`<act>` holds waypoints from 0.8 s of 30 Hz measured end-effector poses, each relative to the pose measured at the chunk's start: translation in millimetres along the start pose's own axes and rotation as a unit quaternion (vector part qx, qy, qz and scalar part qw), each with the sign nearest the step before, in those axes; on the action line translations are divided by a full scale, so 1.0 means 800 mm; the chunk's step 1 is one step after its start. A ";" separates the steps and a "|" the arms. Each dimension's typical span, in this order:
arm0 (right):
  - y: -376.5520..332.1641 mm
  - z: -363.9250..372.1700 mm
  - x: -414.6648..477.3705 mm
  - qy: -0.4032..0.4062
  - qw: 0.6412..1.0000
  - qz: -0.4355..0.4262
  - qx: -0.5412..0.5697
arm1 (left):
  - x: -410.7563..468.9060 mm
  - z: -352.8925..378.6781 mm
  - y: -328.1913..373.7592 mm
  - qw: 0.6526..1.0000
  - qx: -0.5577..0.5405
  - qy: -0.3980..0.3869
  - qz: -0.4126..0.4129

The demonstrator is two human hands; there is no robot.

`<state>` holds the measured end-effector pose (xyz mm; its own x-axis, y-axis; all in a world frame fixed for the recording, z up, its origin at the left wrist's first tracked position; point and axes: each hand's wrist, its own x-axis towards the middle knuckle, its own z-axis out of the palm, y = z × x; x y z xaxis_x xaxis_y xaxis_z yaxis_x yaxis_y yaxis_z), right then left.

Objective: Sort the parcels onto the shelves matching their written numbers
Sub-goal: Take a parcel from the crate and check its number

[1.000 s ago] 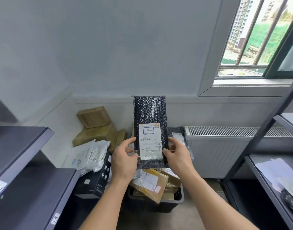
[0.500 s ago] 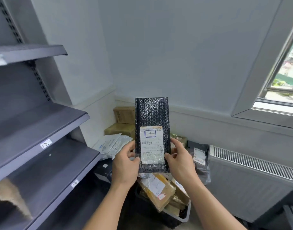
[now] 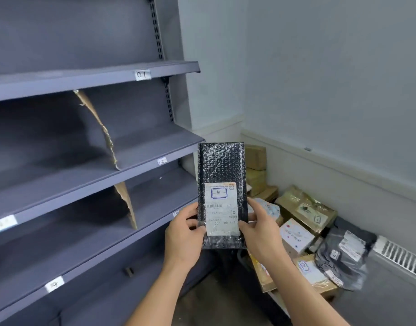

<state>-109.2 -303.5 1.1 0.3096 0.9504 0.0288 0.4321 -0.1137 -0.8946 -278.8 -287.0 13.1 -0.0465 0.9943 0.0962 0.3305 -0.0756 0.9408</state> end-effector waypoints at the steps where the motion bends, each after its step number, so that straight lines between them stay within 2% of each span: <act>1: -0.006 0.010 -0.004 -0.012 1.000 -0.011 -0.004 | -0.006 -0.013 -0.004 1.000 -0.001 0.014 -0.004; 6: -0.040 0.071 -0.035 -0.080 0.995 -0.044 -0.035 | -0.042 -0.087 -0.031 0.996 0.000 0.084 -0.036; 14: -0.101 0.187 -0.123 -0.183 0.978 -0.097 -0.021 | -0.124 -0.222 -0.077 0.978 -0.007 0.191 -0.077; 24: -0.130 0.281 -0.240 -0.263 0.957 -0.116 -0.028 | -0.229 -0.339 -0.130 0.959 0.002 0.256 -0.122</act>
<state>-404.3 -409.3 -11.8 -0.2638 0.9644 -0.0172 0.4872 0.1178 -0.8653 -560.1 -481.8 -14.0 -0.5790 0.8150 0.0217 0.2553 0.1559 0.9542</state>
